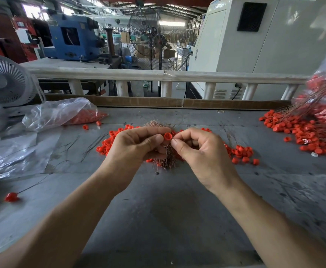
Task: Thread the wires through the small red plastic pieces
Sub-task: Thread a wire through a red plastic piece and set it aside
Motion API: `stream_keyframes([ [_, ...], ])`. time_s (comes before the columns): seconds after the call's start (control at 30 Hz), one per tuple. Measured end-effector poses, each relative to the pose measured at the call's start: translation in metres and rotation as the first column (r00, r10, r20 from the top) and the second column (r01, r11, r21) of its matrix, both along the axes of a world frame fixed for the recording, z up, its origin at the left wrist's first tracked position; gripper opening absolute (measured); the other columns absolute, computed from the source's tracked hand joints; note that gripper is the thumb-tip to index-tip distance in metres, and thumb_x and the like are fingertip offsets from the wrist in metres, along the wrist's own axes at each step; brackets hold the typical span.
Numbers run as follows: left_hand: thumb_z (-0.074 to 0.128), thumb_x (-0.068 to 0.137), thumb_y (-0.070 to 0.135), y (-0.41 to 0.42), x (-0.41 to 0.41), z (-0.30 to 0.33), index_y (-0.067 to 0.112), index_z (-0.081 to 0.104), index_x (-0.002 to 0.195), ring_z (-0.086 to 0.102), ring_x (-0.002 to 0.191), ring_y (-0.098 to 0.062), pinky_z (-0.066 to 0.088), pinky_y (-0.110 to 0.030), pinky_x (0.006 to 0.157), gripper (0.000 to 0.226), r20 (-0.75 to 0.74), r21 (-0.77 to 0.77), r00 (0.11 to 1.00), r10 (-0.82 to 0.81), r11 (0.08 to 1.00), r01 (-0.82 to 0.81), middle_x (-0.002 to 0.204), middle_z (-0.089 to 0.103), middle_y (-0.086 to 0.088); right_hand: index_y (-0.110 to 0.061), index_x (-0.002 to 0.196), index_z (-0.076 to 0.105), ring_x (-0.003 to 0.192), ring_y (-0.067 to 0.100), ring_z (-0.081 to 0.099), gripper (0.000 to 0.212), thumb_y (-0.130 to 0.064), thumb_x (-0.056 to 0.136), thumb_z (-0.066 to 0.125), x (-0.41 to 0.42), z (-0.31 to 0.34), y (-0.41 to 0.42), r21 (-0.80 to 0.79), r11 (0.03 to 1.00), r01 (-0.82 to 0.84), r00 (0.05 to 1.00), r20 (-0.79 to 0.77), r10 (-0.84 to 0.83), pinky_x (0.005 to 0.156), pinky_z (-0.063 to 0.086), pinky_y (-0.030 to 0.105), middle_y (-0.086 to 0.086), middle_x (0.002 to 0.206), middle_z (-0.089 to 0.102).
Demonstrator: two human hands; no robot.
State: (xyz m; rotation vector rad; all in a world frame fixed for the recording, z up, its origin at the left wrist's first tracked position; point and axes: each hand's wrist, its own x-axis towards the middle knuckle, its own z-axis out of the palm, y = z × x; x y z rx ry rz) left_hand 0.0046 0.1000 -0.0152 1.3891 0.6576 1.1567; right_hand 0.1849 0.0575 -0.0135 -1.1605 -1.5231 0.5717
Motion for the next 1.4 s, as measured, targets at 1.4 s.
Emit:
stream_keyframes([
  [1.4,0.068,0.085,0.012,0.0,-0.0004,0.0026,0.009,0.08,0.101,0.071,0.08,-0.018,0.061,-0.03,0.073,0.02,0.107,-0.127,0.993,-0.044,0.99,0.057,0.094,0.074,-0.015,-0.027,0.096,0.072,0.058,0.01,0.058,0.024,-0.012,0.102,0.054,0.001,-0.0006,-0.0018,-0.131,0.984,-0.123,0.984,-0.146,0.103,0.046,0.043,0.023,0.002,0.074,0.071],
])
